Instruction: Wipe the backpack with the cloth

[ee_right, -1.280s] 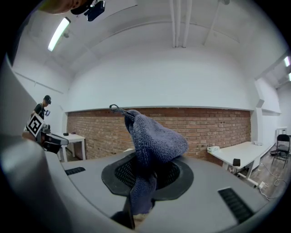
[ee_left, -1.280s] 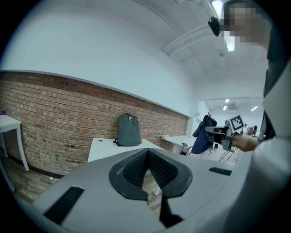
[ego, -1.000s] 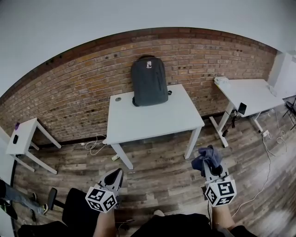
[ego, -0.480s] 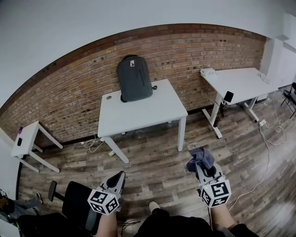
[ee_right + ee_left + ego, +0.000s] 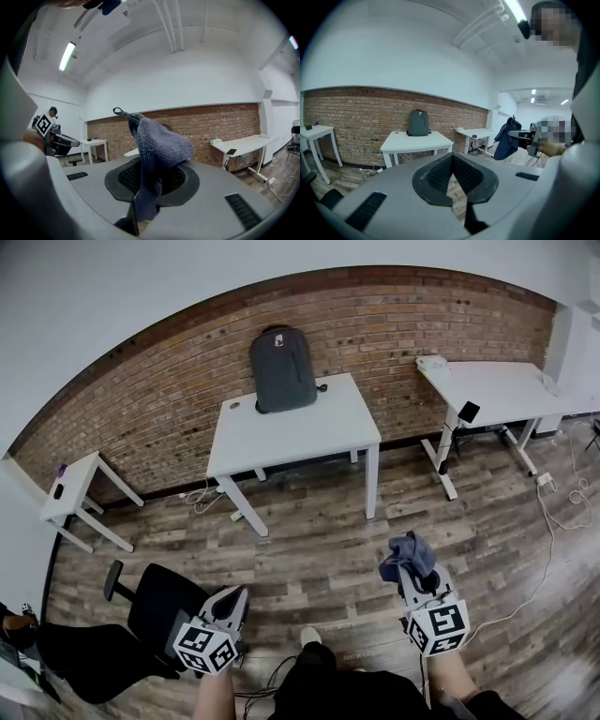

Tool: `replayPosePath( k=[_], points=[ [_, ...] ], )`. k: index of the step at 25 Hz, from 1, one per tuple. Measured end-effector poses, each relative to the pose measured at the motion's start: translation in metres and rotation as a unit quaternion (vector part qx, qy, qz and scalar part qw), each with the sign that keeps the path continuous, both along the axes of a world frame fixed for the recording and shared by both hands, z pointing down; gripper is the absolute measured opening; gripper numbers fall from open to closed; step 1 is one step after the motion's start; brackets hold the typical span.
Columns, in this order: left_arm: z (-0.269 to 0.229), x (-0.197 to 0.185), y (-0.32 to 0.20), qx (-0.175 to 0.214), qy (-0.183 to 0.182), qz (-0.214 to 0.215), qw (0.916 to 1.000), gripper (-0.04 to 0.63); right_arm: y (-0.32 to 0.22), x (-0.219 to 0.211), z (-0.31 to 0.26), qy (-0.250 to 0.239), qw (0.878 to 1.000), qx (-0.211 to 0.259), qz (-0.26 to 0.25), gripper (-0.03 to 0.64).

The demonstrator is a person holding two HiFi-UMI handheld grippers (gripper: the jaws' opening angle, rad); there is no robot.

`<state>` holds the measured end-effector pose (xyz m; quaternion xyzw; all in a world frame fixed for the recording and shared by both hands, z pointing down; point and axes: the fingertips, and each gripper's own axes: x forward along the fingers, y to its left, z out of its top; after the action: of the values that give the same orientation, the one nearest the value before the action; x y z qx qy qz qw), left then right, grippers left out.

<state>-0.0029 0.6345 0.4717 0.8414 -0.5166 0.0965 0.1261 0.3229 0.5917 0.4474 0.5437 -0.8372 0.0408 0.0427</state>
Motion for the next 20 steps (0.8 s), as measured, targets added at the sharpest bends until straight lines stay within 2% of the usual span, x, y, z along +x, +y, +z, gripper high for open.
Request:
replayPosePath(
  k=[4, 12, 16, 20],
  points=[
    [-0.002, 0.002, 0.016, 0.001, 0.007, -0.006, 1.0000, -0.006, 0.012, 0.006, -0.004, 0.006, 1.000, 0.002, 0.001, 0.064],
    [-0.003, -0.002, 0.029, 0.008, 0.020, 0.011, 0.9997, -0.006, 0.026, -0.016, -0.019, 0.012, 1.000, 0.015, -0.003, 0.064],
    [0.000, -0.020, 0.041, 0.006, 0.025, 0.011, 0.9996, -0.006, 0.037, -0.033, -0.021, 0.021, 1.000, 0.017, -0.004, 0.064],
    [0.001, -0.051, 0.049, 0.006, 0.026, 0.001, 0.9997, -0.006, 0.048, -0.053, -0.027, 0.005, 1.000, 0.020, 0.001, 0.064]
  ],
)
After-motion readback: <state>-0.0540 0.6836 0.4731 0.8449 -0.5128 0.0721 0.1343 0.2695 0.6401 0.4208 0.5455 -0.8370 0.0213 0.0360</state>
